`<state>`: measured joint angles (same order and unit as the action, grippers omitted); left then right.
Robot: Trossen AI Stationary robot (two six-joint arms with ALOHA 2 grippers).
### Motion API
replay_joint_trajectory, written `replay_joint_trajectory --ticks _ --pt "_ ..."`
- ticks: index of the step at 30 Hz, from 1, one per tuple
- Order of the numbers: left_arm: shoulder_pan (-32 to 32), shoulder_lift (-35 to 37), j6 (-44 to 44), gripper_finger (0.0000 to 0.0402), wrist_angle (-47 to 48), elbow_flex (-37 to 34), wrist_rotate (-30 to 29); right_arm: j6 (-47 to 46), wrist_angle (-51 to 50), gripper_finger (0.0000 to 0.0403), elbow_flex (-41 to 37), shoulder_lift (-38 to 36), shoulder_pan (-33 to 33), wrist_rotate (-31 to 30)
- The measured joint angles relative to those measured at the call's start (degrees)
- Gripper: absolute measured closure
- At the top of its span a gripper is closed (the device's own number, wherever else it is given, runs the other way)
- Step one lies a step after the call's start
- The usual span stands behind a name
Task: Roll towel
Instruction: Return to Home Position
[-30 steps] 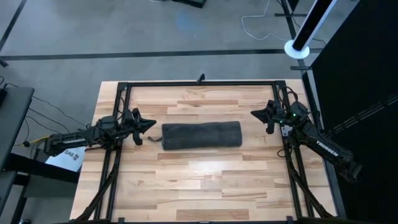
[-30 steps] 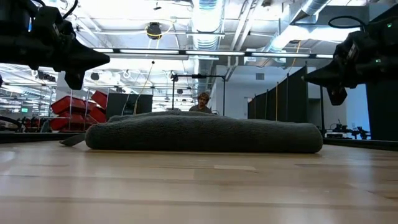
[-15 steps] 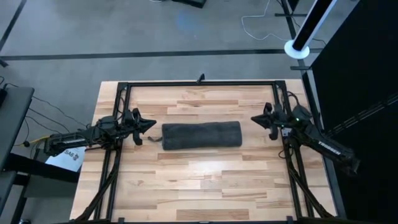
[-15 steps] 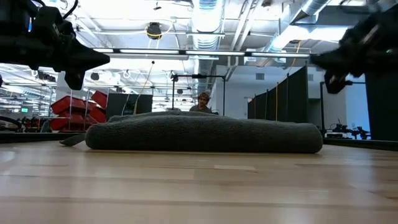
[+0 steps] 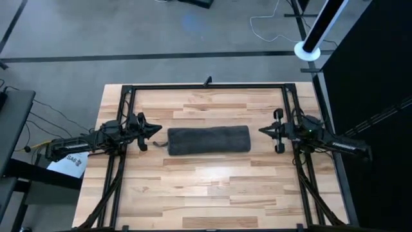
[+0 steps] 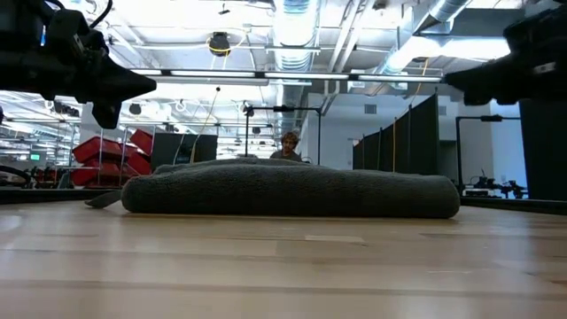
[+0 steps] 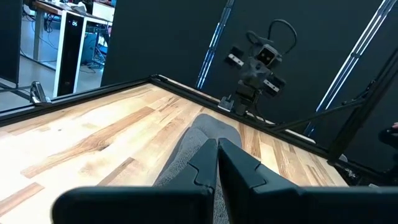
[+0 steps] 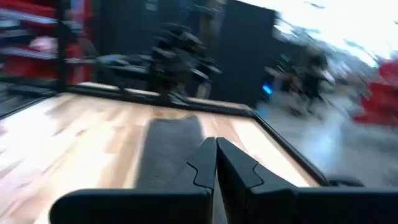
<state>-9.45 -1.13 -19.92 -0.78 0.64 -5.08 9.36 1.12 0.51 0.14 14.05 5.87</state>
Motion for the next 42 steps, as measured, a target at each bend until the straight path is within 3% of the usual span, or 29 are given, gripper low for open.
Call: replay_joint_trajectory --ticks 5,13,42 --pt "0.00 0.00 0.00 0.0402 0.00 0.00 0.00 1.15 -0.31 0.0403 0.00 0.00 -2.52 -1.89" --pt "0.00 0.00 0.00 0.0402 0.00 -0.02 -0.02 -6.20 -0.48 0.0403 0.00 0.00 -2.48 -2.84" --pt "-0.01 0.00 0.01 0.0402 0.02 -0.02 -0.07 -6.38 -0.48 0.0403 0.00 0.33 -2.41 -2.84"
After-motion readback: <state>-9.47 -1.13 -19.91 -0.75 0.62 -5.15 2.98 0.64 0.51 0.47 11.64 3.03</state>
